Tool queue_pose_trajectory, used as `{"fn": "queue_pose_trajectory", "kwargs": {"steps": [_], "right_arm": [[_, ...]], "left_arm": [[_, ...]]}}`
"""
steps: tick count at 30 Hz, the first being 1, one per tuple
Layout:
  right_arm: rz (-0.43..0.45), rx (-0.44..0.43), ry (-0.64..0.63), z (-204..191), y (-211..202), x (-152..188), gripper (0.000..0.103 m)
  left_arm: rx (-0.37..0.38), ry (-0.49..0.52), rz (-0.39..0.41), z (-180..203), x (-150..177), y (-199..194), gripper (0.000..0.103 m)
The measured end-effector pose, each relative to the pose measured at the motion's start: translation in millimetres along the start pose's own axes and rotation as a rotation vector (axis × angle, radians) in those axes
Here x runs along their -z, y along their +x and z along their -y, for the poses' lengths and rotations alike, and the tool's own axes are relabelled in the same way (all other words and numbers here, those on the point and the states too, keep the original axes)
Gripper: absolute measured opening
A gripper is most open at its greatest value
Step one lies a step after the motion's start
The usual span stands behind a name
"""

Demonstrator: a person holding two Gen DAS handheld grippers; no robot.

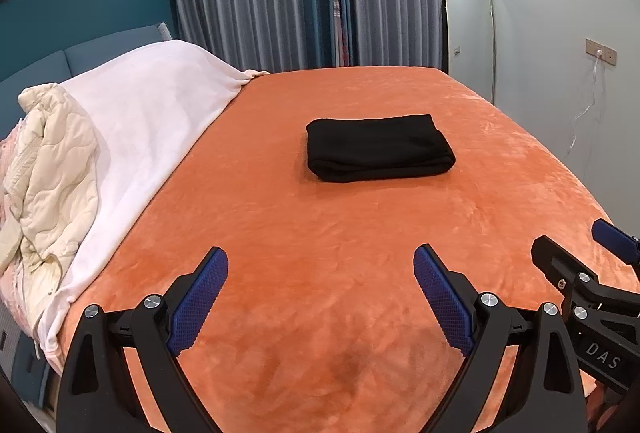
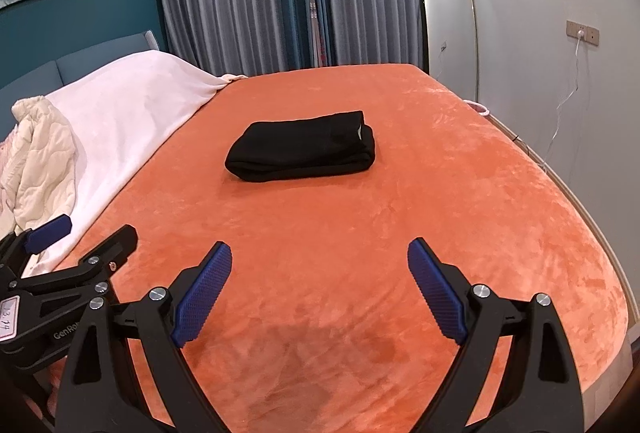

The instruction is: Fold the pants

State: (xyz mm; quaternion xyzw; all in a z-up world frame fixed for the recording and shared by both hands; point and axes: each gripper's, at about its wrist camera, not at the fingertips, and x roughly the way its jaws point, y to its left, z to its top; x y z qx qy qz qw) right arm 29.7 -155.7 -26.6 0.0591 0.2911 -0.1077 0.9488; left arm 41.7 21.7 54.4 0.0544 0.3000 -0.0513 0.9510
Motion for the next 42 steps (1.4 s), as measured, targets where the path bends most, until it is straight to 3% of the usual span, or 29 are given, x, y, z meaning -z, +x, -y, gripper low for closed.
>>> {"fn": "queue_pose_trajectory", "kwargs": {"steps": [9, 23, 29, 42], "right_arm": [[0.010, 0.063, -0.046, -8, 1, 0, 0.088], [0.007, 0.056, -0.041, -8, 3, 0, 0.088], [0.008, 0.058, -0.033, -8, 3, 0, 0.088], [0.018, 0.068, -0.013, -7, -4, 2, 0.088]], "left_arm": [[-0.006, -0.003, -0.008, -10, 2, 7, 0.092], [0.007, 0.007, -0.007, -11, 3, 8, 0.092], [-0.026, 0.021, 0.020, -5, 4, 7, 0.092], [0.015, 0.018, 0.011, -9, 3, 5, 0.091]]}}
